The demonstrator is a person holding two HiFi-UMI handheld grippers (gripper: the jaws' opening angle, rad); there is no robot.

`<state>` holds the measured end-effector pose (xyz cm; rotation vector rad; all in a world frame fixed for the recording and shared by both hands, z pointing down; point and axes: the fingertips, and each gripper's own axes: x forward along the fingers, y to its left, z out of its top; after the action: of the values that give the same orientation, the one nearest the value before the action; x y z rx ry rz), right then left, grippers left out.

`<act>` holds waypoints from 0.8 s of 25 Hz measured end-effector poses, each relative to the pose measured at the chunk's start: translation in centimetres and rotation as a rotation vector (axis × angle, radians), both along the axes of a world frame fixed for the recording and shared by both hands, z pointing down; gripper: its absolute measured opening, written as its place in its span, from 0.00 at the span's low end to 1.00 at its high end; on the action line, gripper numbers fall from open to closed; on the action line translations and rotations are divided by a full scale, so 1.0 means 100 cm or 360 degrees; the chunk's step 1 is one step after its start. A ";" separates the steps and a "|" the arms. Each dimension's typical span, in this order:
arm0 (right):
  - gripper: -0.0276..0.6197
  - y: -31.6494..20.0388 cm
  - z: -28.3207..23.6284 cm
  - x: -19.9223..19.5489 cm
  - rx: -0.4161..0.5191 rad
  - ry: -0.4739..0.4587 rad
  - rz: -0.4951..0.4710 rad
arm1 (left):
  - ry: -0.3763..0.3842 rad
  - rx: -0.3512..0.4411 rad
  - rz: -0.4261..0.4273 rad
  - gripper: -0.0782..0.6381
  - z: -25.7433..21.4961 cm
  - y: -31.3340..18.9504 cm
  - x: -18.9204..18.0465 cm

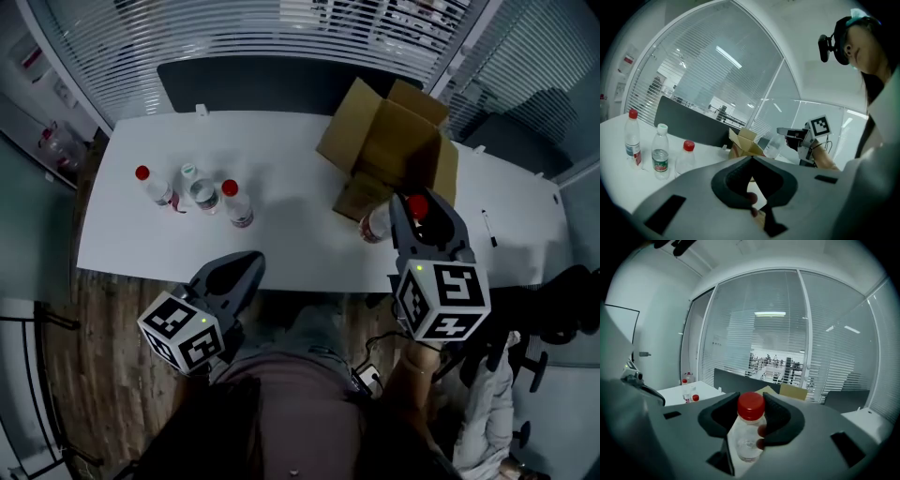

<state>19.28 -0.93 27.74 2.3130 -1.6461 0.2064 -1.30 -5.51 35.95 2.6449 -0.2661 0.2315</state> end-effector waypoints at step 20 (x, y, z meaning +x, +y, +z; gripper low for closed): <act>0.30 -0.095 0.075 -0.100 -0.0201 -0.0101 -0.0620 | 0.0013 0.0036 -0.0520 0.12 -0.010 -0.024 -0.066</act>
<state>9.33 -10.39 35.25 1.8677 -2.0102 0.2891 -7.90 -7.95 34.93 2.5744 -0.6928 0.1096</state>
